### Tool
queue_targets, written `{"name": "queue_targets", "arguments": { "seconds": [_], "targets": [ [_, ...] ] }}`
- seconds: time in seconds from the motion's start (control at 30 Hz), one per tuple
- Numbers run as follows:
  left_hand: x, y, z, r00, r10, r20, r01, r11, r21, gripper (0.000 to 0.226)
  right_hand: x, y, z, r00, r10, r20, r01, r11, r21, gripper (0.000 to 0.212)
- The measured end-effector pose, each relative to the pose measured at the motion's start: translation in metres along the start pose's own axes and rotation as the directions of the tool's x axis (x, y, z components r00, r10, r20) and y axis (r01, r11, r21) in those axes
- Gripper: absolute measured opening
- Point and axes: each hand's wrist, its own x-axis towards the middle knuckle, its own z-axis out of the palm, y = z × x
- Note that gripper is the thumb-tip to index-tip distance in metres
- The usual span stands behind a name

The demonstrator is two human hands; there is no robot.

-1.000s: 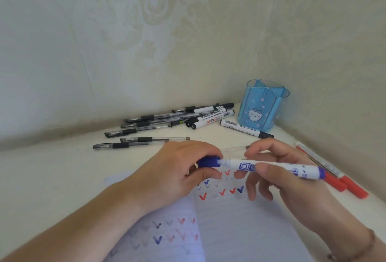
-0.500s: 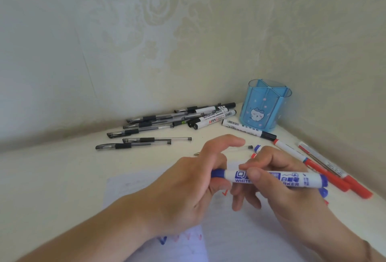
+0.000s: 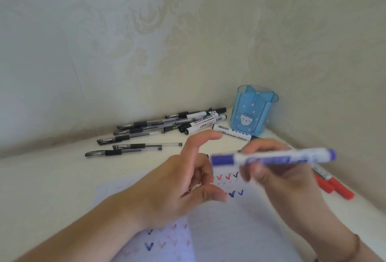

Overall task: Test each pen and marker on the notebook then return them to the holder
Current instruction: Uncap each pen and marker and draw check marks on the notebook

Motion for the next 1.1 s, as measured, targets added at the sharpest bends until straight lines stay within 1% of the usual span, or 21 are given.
{"name": "queue_targets", "arguments": {
  "seconds": [0.03,0.07,0.1,0.13,0.17,0.23,0.3,0.33,0.4,0.47,0.53,0.6,0.63,0.7,0.73,0.77,0.83,0.93,1.03,1.1],
  "targets": [
    [0.0,-0.003,-0.002,1.0,-0.02,-0.02,0.021,0.997,0.075,0.061,-0.004,-0.001,0.006,0.994,-0.005,-0.112,0.023,0.987,0.16,0.029],
    [0.0,-0.008,-0.004,0.999,-0.02,-0.044,0.028,0.983,0.179,0.053,0.002,0.004,-0.013,0.966,-0.03,-0.257,0.033,0.999,0.008,0.024],
    [0.0,-0.011,-0.006,0.998,-0.006,-0.066,0.025,0.956,0.291,0.041,0.002,0.009,-0.025,0.953,-0.052,-0.298,0.006,0.988,-0.151,0.017],
    [0.0,-0.014,-0.007,0.997,0.009,-0.082,0.024,0.923,0.385,0.03,0.003,0.016,-0.032,0.958,0.021,-0.287,-0.108,0.952,-0.288,0.012],
    [0.0,-0.015,-0.008,0.996,0.018,-0.087,0.022,0.895,0.445,0.025,0.005,0.023,-0.039,0.946,0.084,-0.312,-0.227,0.861,-0.455,0.014],
    [0.0,-0.016,-0.008,0.997,0.034,-0.062,0.002,0.86,0.51,0.02,0.004,0.034,-0.058,0.933,0.211,-0.293,-0.359,0.625,-0.693,0.025],
    [0.001,-0.016,-0.008,0.998,0.061,-0.026,-0.037,0.842,0.539,0.013,0.003,0.04,-0.063,0.888,0.327,-0.322,-0.441,0.416,-0.795,0.027],
    [0.001,-0.016,-0.008,0.997,0.078,-0.008,-0.062,0.844,0.533,0.009,0.001,0.046,-0.064,0.878,0.353,-0.322,-0.447,0.368,-0.816,0.026],
    [0.001,-0.017,-0.009,0.996,0.084,0.037,-0.091,0.864,0.496,0.008,0.002,0.053,-0.064,0.865,0.379,-0.329,-0.462,0.346,-0.817,0.023],
    [0.0,-0.017,-0.009,0.994,0.047,0.095,-0.088,0.862,0.499,0.019,0.002,0.056,-0.065,0.851,0.4,-0.34,-0.481,0.335,-0.81,0.021],
    [-0.001,-0.019,-0.01,0.99,-0.002,0.141,-0.075,0.839,0.538,0.03,0.002,0.055,-0.062,0.839,0.417,-0.351,-0.501,0.335,-0.798,0.021],
    [-0.003,-0.019,-0.01,0.983,-0.051,0.179,-0.059,0.826,0.56,0.037,0.003,0.054,-0.06,0.845,0.384,-0.372,-0.507,0.356,-0.784,0.019],
    [-0.003,-0.019,-0.01,0.978,-0.071,0.198,-0.055,0.823,0.566,0.04,0.004,0.052,-0.058,0.861,0.333,-0.383,-0.495,0.384,-0.779,0.018],
    [-0.004,-0.018,-0.011,0.97,-0.107,0.219,-0.035,0.827,0.561,0.044,0.007,0.045,-0.05,0.909,0.193,-0.369,-0.416,0.429,-0.802,0.021],
    [-0.004,-0.018,-0.011,0.967,-0.116,0.227,-0.03,0.831,0.555,0.045,0.011,0.042,-0.044,0.932,0.148,-0.331,-0.362,0.419,-0.832,0.022],
    [-0.005,-0.018,-0.011,0.966,-0.118,0.232,-0.03,0.833,0.552,0.046,0.017,0.039,-0.036,0.949,0.136,-0.284,-0.315,0.382,-0.869,0.022],
    [-0.005,-0.019,-0.011,0.965,-0.118,0.236,-0.034,0.831,0.556,0.047,0.033,0.038,-0.023,0.972,0.171,-0.16,-0.203,0.275,-0.94,0.025],
    [-0.005,-0.019,-0.012,0.964,-0.113,0.242,-0.041,0.831,0.555,0.051,0.061,0.044,-0.007,0.969,0.247,0.02,-0.009,0.117,-0.993,0.03],
    [-0.006,-0.018,-0.014,0.964,-0.103,0.245,-0.049,0.838,0.543,0.052,0.079,0.049,0.01,0.946,0.303,0.111,0.142,-0.082,-0.986,0.027],
    [-0.007,-0.017,-0.015,0.964,-0.091,0.251,-0.063,0.835,0.547,0.054,0.087,0.05,0.022,0.941,0.315,0.128,0.181,-0.144,-0.973,0.026]
  ]
}}
